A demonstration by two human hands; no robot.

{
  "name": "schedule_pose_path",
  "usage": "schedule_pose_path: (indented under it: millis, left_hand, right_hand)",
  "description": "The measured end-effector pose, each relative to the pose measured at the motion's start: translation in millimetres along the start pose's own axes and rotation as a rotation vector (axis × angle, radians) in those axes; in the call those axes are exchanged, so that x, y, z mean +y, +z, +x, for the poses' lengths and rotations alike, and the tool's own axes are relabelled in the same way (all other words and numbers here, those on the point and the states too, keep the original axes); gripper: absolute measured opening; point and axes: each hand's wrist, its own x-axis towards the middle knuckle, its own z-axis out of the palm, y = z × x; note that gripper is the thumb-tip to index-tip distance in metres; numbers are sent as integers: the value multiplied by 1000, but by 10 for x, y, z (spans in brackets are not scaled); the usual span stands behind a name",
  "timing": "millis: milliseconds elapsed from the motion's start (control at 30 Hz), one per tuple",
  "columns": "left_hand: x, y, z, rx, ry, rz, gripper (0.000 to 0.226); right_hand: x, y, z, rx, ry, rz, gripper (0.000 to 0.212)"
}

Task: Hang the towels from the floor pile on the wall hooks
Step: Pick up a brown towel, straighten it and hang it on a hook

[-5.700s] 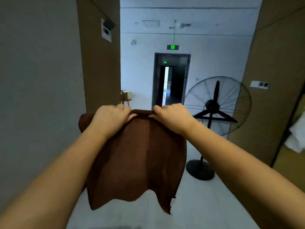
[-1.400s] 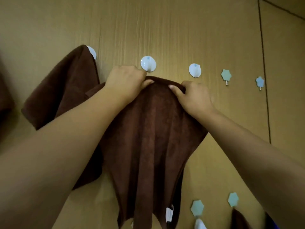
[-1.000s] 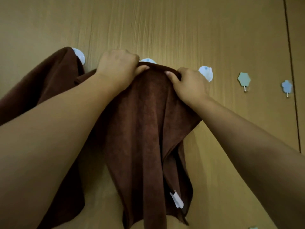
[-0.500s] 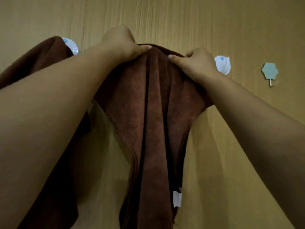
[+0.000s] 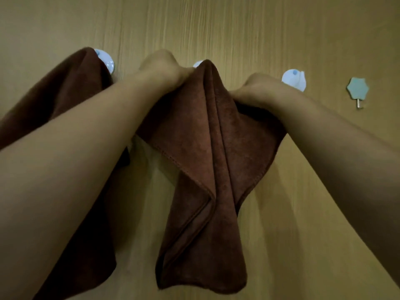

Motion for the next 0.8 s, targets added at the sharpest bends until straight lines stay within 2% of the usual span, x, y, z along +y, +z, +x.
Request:
schedule_pose_path:
  millis: [33,100,167,233,300,400,500,600,700,800]
  left_hand:
    - [-65,77,-38,75,79,-57,55]
    - [-139,164,-9,141,181,91,50]
    - [-125,162,-40,220,275,127,46]
    - [-90,163,-19,274,307,142,41]
    - [-93,196,-84,260,326,110,36]
    - [-83,211,-137,193,214,12,47]
    - [-68,226,-172,103,122,-118,48]
    - [-70,226,-212,-33,111,-147,41]
    - [-91,235,-226,-153,90,-350,29]
    - [-140,236,-250,-233,-60,-615,28]
  right_hand:
    - [-30,34,-11,116,-55,-7,50]
    - [-44,130,-23,318,-170,-84,45]
    - [-95,179,-36,379,-279,-20,39]
    - [-122,181,-36,318,-292,95,35]
    - [-114,195,-14,207,-228,236,31]
    - [-71,219,-42,87,-174,381,24]
    - [-65,236,-160,40,-149,558,37]
    - [-79,242,-235,-41,-139,641,51]
    - [-88,272,-246,-108,-144,705,42]
    - [-36,320,-228,-117,-93,806,33]
